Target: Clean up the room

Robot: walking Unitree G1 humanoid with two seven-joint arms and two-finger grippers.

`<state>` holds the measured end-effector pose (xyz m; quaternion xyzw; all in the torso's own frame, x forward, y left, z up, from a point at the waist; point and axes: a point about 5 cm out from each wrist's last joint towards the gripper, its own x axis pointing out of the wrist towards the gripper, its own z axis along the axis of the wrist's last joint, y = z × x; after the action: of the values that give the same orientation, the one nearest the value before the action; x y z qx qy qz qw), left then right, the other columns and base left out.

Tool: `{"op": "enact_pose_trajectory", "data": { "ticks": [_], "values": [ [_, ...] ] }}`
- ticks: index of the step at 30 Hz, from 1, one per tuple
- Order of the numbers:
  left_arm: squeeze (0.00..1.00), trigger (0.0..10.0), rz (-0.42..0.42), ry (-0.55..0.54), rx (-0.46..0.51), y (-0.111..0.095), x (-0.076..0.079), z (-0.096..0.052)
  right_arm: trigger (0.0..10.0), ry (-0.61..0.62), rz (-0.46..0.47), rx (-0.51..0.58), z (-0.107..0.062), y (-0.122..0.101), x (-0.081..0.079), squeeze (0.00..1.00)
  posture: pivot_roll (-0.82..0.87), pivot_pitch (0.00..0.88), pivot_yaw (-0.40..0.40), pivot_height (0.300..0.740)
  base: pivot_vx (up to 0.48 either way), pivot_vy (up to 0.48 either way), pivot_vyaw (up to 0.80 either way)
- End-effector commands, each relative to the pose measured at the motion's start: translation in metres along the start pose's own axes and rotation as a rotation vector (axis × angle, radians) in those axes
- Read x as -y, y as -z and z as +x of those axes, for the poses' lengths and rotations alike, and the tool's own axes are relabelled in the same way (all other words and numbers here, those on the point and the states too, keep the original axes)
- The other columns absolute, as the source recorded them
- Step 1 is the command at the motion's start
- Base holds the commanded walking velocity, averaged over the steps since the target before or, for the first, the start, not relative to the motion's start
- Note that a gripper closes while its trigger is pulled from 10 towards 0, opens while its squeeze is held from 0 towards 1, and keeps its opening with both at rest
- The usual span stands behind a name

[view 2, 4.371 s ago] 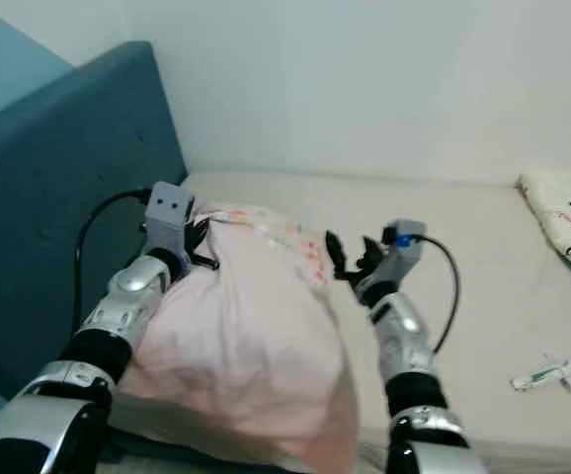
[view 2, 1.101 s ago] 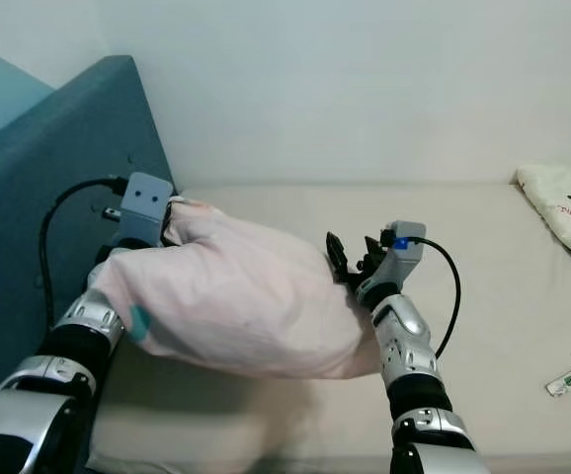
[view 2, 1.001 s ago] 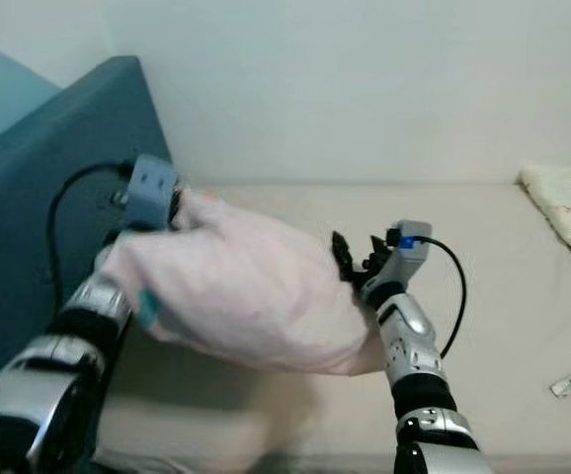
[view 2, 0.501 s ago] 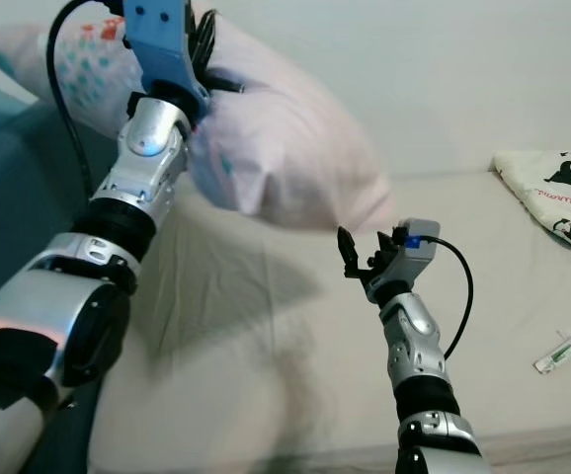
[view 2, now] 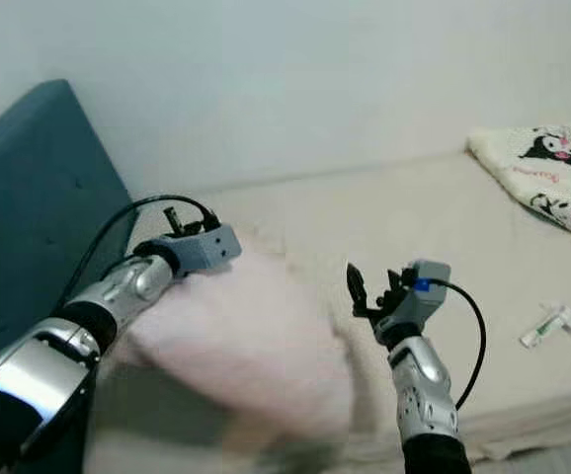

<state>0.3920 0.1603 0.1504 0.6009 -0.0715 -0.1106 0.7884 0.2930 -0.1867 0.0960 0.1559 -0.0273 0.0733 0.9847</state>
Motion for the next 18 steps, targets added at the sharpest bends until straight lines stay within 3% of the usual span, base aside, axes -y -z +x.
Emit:
{"op": "enact_pose_trajectory", "data": {
  "ticks": [1,6,15,18],
  "values": [
    [0.00,10.0,0.065,-0.031,-0.065,0.018,-0.009,-0.005,10.0,0.011,0.034,-0.041,-0.007,0.008,-0.003,0.00,-0.22,0.166,0.103,0.740,0.000,0.000,0.00],
    [0.00,10.0,0.081,-0.031,-0.131,0.031,-0.016,-0.007,10.0,0.026,0.030,-0.049,-0.014,0.006,-0.002,0.00,-0.22,0.210,0.104,0.740,0.000,0.000,0.00],
    [0.00,10.0,0.203,0.002,-0.194,0.047,-0.007,-0.017,10.0,0.056,0.016,-0.115,-0.016,0.006,-0.007,0.00,-0.21,0.254,0.095,0.735,0.000,0.000,0.00],
    [0.00,10.0,0.248,-0.014,-0.307,0.072,-0.011,-0.029,10.0,0.051,0.044,-0.145,-0.019,0.006,-0.010,0.00,-0.21,0.247,0.094,0.720,0.000,0.000,0.00]
  ]
}}
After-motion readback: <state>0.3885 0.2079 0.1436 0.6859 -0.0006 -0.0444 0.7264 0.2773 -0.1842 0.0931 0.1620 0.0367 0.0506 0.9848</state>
